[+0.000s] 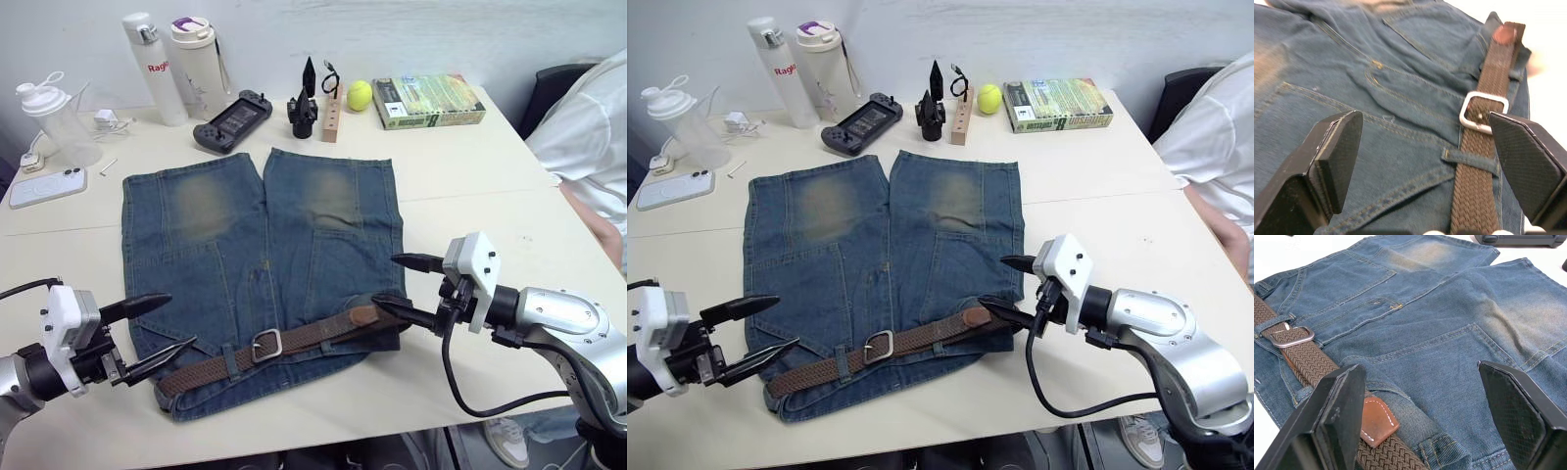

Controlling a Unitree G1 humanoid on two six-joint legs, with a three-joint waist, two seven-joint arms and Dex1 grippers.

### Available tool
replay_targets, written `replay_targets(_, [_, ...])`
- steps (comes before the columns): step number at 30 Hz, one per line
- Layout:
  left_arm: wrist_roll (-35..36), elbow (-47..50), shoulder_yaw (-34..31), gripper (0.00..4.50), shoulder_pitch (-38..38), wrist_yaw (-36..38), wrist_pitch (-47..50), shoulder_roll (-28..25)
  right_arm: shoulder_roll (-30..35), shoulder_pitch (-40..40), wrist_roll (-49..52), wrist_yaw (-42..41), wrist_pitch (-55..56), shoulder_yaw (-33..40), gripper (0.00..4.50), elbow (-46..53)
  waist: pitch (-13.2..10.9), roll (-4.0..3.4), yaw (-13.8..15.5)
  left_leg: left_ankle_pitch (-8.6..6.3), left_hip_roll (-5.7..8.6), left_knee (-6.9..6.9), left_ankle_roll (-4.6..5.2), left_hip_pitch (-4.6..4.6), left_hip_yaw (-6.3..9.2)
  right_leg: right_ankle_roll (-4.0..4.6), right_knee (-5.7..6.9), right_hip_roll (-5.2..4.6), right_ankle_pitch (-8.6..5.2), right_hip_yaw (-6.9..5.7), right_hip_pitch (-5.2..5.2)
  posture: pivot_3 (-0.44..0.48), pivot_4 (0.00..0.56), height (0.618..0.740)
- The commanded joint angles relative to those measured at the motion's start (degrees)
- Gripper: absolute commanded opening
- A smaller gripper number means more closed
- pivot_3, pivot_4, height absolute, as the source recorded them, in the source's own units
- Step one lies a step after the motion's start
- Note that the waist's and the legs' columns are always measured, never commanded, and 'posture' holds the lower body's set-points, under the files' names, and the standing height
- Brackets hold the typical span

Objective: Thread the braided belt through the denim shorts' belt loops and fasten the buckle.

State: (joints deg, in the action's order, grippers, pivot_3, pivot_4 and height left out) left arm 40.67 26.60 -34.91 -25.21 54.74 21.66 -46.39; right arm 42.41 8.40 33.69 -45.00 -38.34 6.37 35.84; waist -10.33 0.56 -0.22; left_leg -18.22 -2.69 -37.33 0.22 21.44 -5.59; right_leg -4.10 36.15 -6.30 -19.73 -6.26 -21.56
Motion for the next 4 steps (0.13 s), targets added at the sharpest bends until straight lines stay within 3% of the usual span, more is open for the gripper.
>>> replay_targets(1, [-3.15, -1.07, 0.12, 4.50, -0.27, 1.94, -3.22, 0.31, 0.61, -0.29, 0.23, -0.07, 0.93, 0.47, 3.90, 1.12, 0.00, 0.00, 0.00, -0.01, -0.01, 0.00, 0.02, 0.00, 0.00, 0.00, 0.01, 0.00, 0.00, 0.00, -0.01, 0.000, 0.150, 0.720])
replay_targets(4, [-4.66, -1.54, 0.56, 4.50, -0.98, 3.18, -4.21, 0.53, 0.63, -0.55, 0.02, -0.09, 1.10, 0.45, 3.90, 0.97, 0.00, 0.00, 0.01, -0.01, -0.01, 0.00, 0.03, 0.00, 0.00, 0.00, 0.02, 0.00, 0.00, 0.00, -0.01, 0.000, 0.150, 0.720])
